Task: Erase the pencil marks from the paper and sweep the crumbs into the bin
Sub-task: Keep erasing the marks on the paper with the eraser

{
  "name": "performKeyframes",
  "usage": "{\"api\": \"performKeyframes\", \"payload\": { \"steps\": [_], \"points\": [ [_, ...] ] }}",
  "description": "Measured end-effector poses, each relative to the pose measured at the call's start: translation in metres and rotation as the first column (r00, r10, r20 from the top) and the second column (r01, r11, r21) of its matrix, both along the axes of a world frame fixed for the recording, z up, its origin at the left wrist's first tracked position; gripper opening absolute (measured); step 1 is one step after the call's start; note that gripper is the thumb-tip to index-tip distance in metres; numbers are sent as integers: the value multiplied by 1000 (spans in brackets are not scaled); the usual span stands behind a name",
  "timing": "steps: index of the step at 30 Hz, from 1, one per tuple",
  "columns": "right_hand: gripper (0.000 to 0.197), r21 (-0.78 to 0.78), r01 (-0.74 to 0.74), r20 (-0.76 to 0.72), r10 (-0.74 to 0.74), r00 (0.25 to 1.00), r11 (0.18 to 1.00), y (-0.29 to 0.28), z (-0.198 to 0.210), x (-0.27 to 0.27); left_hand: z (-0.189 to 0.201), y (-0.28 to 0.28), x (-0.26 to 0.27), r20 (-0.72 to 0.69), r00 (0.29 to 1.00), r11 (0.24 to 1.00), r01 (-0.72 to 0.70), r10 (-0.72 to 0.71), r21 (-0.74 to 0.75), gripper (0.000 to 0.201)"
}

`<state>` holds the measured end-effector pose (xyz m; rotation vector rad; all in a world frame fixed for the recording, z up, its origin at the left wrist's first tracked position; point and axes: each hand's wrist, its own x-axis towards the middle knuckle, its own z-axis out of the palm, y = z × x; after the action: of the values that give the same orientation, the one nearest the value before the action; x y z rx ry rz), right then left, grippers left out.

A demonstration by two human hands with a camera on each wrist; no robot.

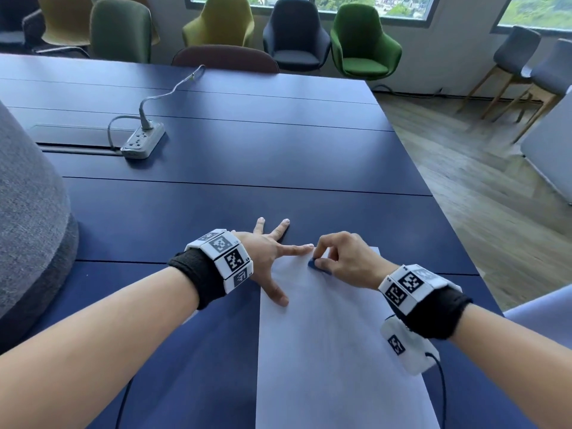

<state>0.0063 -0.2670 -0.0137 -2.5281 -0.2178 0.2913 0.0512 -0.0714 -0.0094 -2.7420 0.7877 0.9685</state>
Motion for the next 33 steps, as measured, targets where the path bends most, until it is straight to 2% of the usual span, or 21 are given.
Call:
{"api": "performKeyframes", "payload": {
  "steps": [2,5,10,15,19,21,24,29,33],
  "points": [
    [5,14,-20,-10,20,1000,1000,1,-3,-6,0,-1,0,1,1000,1000,0,0,5,115],
    [4,13,-157,-89,157,984,988,9,2,-20,-1,0,0,4,1000,1000,2,-2,10,116],
    [7,-7,-18,0,18,1000,1000,1,5,-2,0,0,0,8,1000,1000,1,-1,5,114],
    [2,37,-236,-147,239,960,971,11,6,-26,0,-1,-1,20,1000,1000,8,-8,23,115],
    [3,27,-125,-27,125,992,992,4,4,-8,0,0,0,18,1000,1000,6,-7,9,116],
    [3,29,-155,-37,156,987,987,6,0,-18,-1,0,0,18,1000,1000,6,-6,16,116],
    [3,26,-294,-154,294,943,956,15,5,-36,-1,-1,1,22,1000,1000,11,-12,29,116],
    [5,38,-205,-74,207,976,978,11,5,-25,-1,-1,1,8,1000,1000,5,-5,15,116],
    [7,32,-425,-180,423,888,905,21,2,-50,0,-2,1,14,1000,1000,14,-14,28,116]
  ]
}}
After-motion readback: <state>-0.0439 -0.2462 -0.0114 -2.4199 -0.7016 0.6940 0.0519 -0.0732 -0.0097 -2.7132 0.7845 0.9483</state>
